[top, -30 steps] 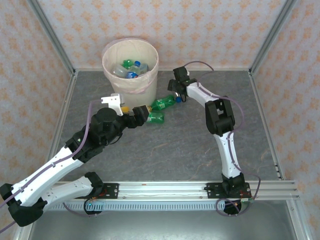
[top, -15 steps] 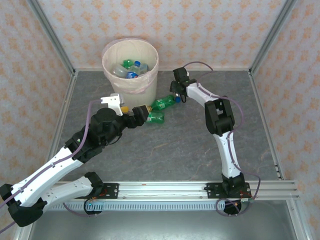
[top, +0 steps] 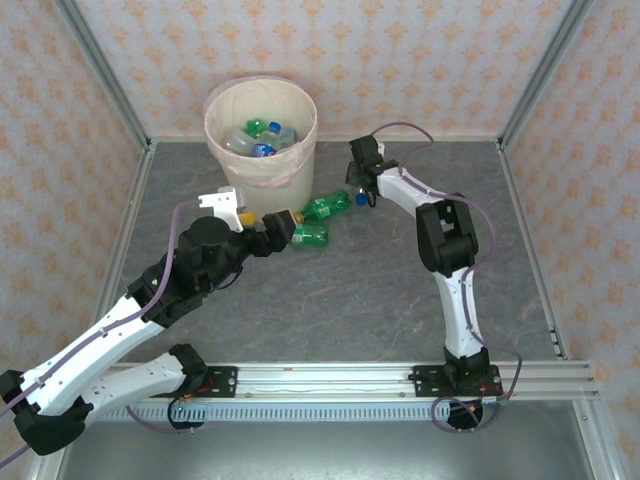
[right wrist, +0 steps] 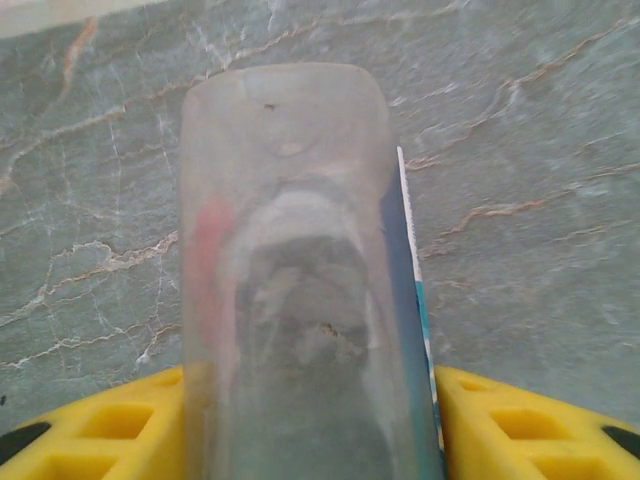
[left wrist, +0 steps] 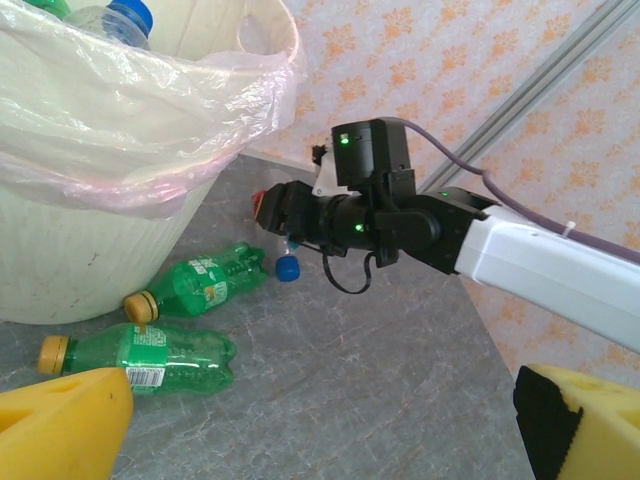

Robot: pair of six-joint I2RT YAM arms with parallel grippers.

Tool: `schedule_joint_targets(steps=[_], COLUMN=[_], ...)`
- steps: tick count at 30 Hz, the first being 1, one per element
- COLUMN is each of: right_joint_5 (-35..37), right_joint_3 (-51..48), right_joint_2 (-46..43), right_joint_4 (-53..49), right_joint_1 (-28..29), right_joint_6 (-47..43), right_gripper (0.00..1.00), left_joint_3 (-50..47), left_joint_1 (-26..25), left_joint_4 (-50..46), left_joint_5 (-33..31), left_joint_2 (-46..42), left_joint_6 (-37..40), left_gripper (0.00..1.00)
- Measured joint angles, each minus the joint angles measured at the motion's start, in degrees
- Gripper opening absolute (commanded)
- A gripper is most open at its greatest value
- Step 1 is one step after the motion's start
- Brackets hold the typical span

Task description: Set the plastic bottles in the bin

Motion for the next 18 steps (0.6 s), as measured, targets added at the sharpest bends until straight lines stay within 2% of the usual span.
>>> schedule_joint_targets(steps=[10, 18], right_joint_5=[3.1, 2.5], right_joint_3=[-5.0, -7.4], right_joint_2=[-13.7, -24.3], right_joint_4=[2.6, 6.2], right_joint_1=[0.0, 0.2], right_joint_6=[0.0, 0.9], right_gripper=[0.52, 0.52], left_joint_3=[0.8, 3.4], left_joint_1=[0.0, 0.0], left_joint_4=[-0.9, -4.2], left_joint_5=[-2.4, -9.5], left_joint_2=[-0.5, -2.2], left_joint_6=[0.0, 0.2], left_gripper=[0.99, 0.99])
